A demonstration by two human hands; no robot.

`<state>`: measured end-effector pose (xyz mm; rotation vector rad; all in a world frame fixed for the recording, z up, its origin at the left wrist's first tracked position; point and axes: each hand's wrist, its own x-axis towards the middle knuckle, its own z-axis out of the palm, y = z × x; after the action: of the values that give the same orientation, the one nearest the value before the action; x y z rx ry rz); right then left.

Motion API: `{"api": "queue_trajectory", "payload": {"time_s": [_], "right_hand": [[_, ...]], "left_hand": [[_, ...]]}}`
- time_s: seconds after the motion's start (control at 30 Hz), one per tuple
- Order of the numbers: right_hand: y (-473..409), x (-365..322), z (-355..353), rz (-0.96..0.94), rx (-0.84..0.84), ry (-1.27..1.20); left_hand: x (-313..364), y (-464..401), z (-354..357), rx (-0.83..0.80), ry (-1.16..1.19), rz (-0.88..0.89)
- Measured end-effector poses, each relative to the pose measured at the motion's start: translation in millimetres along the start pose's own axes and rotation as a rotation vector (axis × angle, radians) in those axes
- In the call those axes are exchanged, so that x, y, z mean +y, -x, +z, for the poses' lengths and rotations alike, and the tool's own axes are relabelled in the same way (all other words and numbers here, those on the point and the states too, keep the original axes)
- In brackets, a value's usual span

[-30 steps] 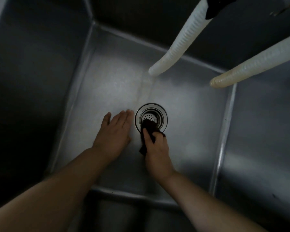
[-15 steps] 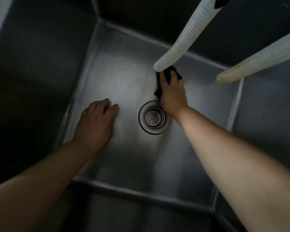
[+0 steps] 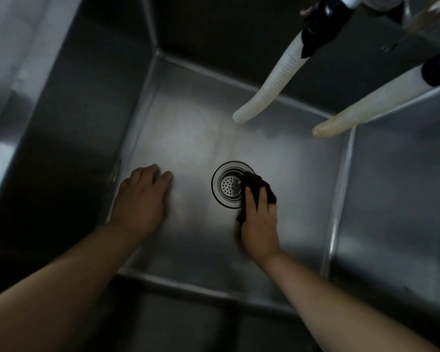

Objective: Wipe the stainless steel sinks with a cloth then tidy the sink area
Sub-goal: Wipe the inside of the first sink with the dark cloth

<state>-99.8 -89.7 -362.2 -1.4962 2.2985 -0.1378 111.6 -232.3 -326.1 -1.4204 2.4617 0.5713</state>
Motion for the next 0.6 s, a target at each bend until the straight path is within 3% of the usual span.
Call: {"api": "queue_trajectory", "payload": {"time_s": [0.37, 0.5, 0.6], "right_hand": [[-48.3, -65.1, 20.8, -0.120, -0.013, -0.054], [-34.2, -63.7, 24.6, -0.457, -0.015, -0.039], [-14.5, -67.0, 38.5, -0.718, -0.158, -0.066]], "left_hand": [[-6.1, 5.9, -5.9, 0.022, -0.025, 0.024], [0.3, 7.0, 0.2, -0.031, -0.025, 0.016], [5.7, 8.2, 0.6, -0.037, -0.005, 0.041]]}}
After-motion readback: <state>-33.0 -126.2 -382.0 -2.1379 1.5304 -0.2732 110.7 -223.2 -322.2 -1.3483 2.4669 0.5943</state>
